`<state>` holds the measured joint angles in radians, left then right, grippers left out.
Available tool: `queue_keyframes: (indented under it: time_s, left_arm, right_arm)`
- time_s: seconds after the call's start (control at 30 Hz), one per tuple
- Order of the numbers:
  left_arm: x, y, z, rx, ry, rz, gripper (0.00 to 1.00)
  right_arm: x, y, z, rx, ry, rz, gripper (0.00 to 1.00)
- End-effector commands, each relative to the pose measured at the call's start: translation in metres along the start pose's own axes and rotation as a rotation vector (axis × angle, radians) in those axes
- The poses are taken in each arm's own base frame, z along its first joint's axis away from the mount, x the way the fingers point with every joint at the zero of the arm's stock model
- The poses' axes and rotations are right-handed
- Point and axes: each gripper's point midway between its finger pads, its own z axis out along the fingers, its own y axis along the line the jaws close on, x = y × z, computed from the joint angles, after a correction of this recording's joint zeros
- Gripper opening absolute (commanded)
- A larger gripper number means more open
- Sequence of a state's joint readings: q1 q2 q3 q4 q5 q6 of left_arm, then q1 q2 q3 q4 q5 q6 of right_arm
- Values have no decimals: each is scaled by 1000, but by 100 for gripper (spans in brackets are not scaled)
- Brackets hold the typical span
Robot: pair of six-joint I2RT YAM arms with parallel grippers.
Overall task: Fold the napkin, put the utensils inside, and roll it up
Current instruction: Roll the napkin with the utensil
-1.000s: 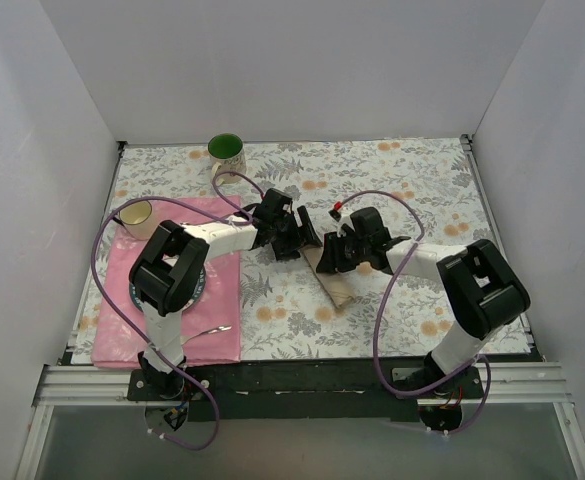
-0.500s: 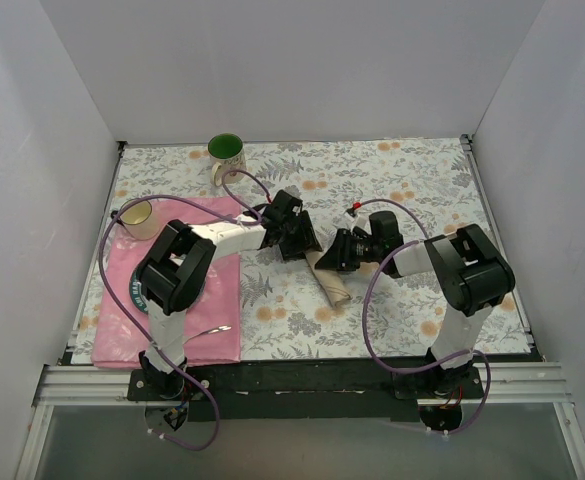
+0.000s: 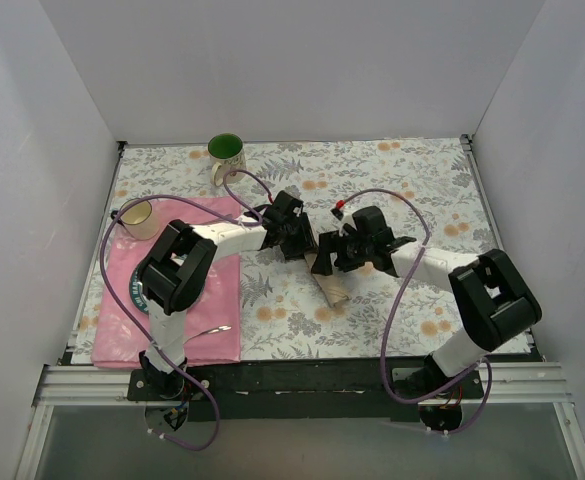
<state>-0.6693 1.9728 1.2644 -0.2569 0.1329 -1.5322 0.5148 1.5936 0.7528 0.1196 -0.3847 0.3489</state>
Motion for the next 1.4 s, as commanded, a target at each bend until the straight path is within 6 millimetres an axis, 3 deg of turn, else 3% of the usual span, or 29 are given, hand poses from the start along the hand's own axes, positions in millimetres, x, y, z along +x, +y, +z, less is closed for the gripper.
queue_keyframes:
  time_s: [0.0,0.17,0.2,0.23,0.3,0.37,0.5,0.6,0.73,0.93,0.97,1.07,1.17,1.27,1.3,1.37]
  left_arm:
    - [35,39,6,-108,115,3,42]
    - [38,37,6,-83,141,-29,42]
    - [39,37,5,-77,148,-35,42]
    - [38,36,5,-72,149,-40,42]
    - [40,36,4,-61,163,-56,42]
    - [39,37,4,-58,166,-68,42]
    - [40,34,2,-42,172,-84,42]
    - [39,33,1,-39,168,-84,43]
    - [36,36,-1,-46,156,-89,52]
    - [27,33,-8,-53,118,-81,66]
    - [24,34,-10,-61,99,-82,71]
    - [20,31,-17,-57,78,-86,73]
    - [21,32,-21,-57,70,-99,74]
    - [17,31,-26,-55,43,-106,76]
    - [17,34,-26,-67,33,-114,77]
    - [15,35,-30,-70,18,-125,85]
  right_arm:
    - [-12,-7,-16,267,21,-245,91]
    - [-17,-2,-9,459,24,-390,91]
    - [-14,-12,-8,536,45,-416,90]
    - [-18,-2,-4,546,36,-448,90]
    - [-14,-10,2,626,66,-491,89]
    - [-16,-2,8,654,59,-530,89]
    - [-6,-9,23,704,97,-557,87]
    - [-6,-12,22,721,85,-546,80]
    - [-6,-10,23,678,67,-516,63]
    - [1,-8,23,520,64,-409,54]
    - [-6,-2,23,473,29,-375,53]
    - [0,-6,23,350,47,-266,48]
    - [1,-7,25,254,67,-201,30]
    - [2,-6,22,180,64,-151,28]
    - [-6,-5,21,148,33,-132,28]
    - [-5,-5,19,108,28,-107,28]
